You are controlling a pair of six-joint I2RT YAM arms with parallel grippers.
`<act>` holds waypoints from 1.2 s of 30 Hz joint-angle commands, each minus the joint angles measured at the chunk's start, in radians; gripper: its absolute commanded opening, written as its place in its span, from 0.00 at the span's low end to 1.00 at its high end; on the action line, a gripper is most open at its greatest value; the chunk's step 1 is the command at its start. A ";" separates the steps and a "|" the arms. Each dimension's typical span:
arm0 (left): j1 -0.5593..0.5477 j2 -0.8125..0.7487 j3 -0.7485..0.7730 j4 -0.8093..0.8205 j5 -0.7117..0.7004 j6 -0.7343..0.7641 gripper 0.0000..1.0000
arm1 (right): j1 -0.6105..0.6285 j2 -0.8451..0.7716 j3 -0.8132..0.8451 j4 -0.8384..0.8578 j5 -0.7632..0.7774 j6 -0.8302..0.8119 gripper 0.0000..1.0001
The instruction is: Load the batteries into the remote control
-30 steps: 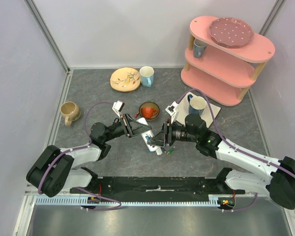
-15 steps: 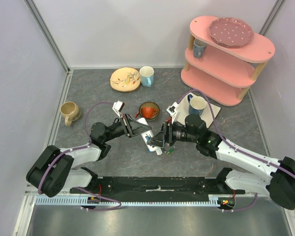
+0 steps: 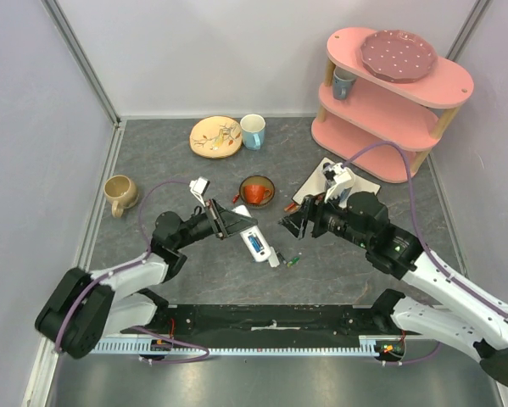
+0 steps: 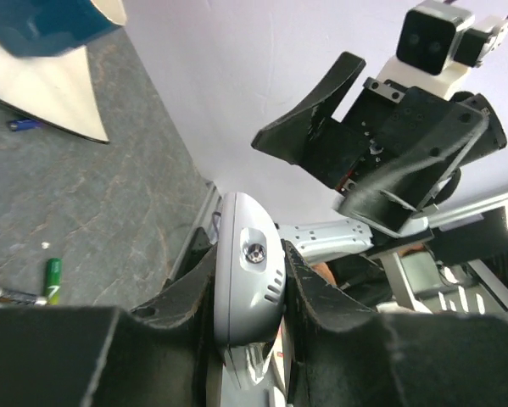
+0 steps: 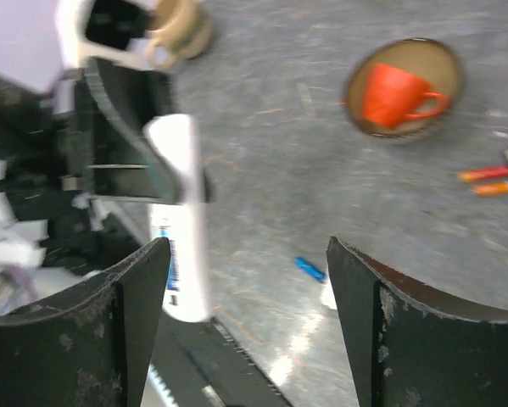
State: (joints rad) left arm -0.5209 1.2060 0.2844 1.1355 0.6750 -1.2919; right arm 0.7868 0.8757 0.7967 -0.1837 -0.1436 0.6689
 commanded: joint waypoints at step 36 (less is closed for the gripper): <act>0.010 -0.566 -0.123 -0.576 -0.160 0.266 0.02 | 0.213 0.603 -0.122 0.087 0.229 -0.081 0.63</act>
State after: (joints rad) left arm -0.5163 0.6472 0.1566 0.5114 0.4999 -1.0595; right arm 0.9989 1.4422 0.6445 -0.1120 0.0273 0.5858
